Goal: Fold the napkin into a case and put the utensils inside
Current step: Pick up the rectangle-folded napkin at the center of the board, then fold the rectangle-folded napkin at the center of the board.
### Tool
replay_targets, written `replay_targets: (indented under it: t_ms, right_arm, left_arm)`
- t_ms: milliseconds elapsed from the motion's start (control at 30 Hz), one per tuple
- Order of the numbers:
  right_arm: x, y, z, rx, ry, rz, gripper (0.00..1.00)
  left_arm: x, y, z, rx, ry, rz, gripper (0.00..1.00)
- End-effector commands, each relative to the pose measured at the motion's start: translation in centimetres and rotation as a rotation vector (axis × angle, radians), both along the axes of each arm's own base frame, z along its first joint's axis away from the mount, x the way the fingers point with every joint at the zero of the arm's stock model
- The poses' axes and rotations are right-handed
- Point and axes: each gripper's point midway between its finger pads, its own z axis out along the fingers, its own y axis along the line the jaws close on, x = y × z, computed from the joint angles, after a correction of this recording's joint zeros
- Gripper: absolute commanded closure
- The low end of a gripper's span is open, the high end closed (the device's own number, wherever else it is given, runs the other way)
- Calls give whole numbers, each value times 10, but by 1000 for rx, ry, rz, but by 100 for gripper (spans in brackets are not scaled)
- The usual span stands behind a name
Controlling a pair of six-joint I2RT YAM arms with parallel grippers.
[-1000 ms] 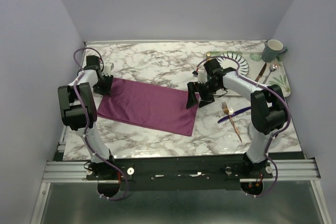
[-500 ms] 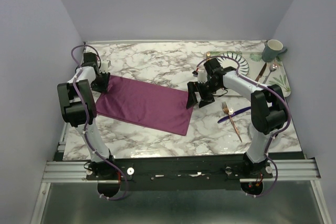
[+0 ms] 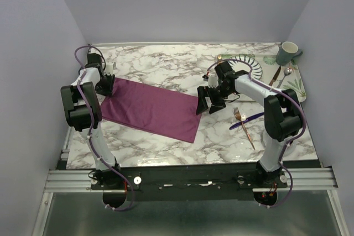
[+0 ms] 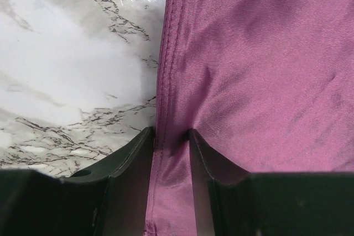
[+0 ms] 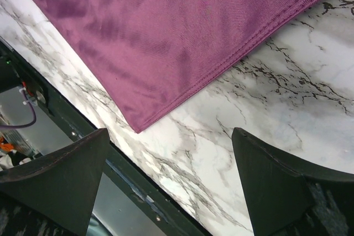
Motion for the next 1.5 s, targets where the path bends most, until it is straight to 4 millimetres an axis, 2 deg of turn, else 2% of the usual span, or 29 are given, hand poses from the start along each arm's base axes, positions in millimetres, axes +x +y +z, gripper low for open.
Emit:
replay_targets:
  t_ms: [0, 100, 200, 233, 267, 467, 600, 700, 733, 867, 967, 1167, 1333, 1367, 1467]
  right_arm:
    - [-4, 5, 0, 12, 28, 21, 0]
    - [-3, 5, 0, 16, 30, 20, 0]
    - [-3, 7, 0, 22, 37, 20, 0]
    - [-3, 7, 0, 23, 37, 22, 0]
    - [-3, 7, 0, 25, 37, 22, 0]
    - [-6, 8, -2, 32, 55, 24, 0]
    - [-10, 7, -7, 31, 76, 22, 0]
    - [-13, 7, -10, 29, 89, 21, 0]
    - [-14, 6, -11, 28, 92, 22, 0]
    - [-19, 4, -18, 18, 117, 27, 0]
    - [-24, 2, -22, 10, 137, 32, 0]
    - [-33, 1, -26, 18, 170, 42, 0]
    - [-35, 1, -30, 18, 184, 41, 0]
    - [-35, 0, -31, 19, 189, 40, 0]
    - [-36, 2, -33, 27, 203, 38, 0]
  left_arm:
    - [-8, 1, -23, -30, 60, 8, 60]
    - [-8, -2, -24, -41, 62, 3, 69]
    - [-6, -6, -19, -58, 44, -4, 87]
    - [-6, -6, -17, -64, 38, -5, 97]
    - [-4, -7, -13, -66, 27, -2, 100]
    - [5, -20, 37, -60, -91, -26, 100]
    - [1, -41, 67, -45, -135, -69, 100]
    - [-7, -69, 77, -48, -137, -131, 100]
    - [-11, -82, 78, -49, -128, -165, 100]
    - [-26, -115, 77, -111, -88, -214, 100]
    - [-45, -160, 73, -182, -43, -288, 100]
    - [-84, -233, 73, -343, 28, -396, 100]
    - [-107, -286, 76, -481, 74, -411, 100]
    - [-111, -305, 74, -566, 94, -384, 98]
    - [-113, -323, 70, -636, 142, -343, 92]
